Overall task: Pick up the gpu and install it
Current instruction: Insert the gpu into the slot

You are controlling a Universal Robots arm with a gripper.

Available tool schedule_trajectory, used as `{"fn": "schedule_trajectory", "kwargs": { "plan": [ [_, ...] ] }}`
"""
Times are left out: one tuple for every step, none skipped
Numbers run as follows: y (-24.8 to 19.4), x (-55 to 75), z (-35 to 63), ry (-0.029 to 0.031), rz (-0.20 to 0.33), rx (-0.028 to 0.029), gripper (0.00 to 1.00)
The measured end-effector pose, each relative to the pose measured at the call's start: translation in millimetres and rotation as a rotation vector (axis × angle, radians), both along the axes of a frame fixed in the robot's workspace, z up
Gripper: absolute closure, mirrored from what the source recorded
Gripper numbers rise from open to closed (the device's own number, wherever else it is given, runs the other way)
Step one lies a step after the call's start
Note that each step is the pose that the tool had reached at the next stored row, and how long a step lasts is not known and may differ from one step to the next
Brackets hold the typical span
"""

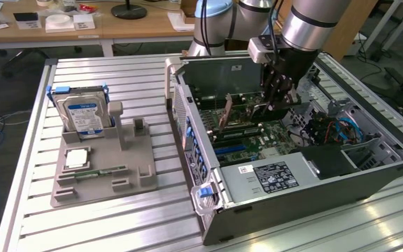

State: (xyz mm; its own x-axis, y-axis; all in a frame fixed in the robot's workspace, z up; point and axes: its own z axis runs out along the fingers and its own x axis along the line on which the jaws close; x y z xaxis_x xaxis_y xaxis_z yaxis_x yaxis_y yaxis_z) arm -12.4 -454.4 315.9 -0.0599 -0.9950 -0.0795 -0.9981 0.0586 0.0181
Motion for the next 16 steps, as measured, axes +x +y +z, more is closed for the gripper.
{"fn": "schedule_trajectory", "kwargs": {
  "plan": [
    [0.0, 0.0, 0.0, 0.0, 0.0, 0.0, 0.74],
    [0.0, 0.0, 0.0, 0.0, 0.0, 0.0, 0.74],
    [0.0, 0.0, 0.0, 0.0, 0.0, 0.0, 0.74],
    [0.0, 0.0, -0.1, 0.0, 0.0, 0.0, 0.74],
    [-0.1, 0.0, -0.3, 0.0, 0.0, 0.0002, 0.74],
    [-0.5, 0.0, -0.6, -0.0001, 0.002, 0.0003, 0.74],
    [-1.2, 0.1, -0.7, -0.0002, 0.004, 0.0003, 0.74],
    [-2.3, 0.1, -0.7, 0.0, 0.006, 0.0001, 0.74],
    [-3.3, 0.0, -0.7, 0.0, 0.007, 0.0001, 0.74],
    [-4.2, -0.1, -0.9, 0.0, 0.008, 0.0001, 0.74],
    [-5.1, -0.3, -1.0, 0.0, 0.009, 0.0001, 0.74],
    [-5.7, -0.5, -1.4, -0.0001, 0.011, 0.0002, 0.74],
    [-6.1, -0.6, -1.7, -0.0001, 0.011, 0.0002, 0.74],
    [-6.6, -0.8, -1.9, 0.0, 0.012, 0.0001, 0.74],
    [-7.0, -1.0, -2.1, 0.0, 0.013, 0.0001, 0.74],
    [-7.6, -1.3, -2.3, 0.0, 0.013, 0.0, 0.74]
  ]
}}
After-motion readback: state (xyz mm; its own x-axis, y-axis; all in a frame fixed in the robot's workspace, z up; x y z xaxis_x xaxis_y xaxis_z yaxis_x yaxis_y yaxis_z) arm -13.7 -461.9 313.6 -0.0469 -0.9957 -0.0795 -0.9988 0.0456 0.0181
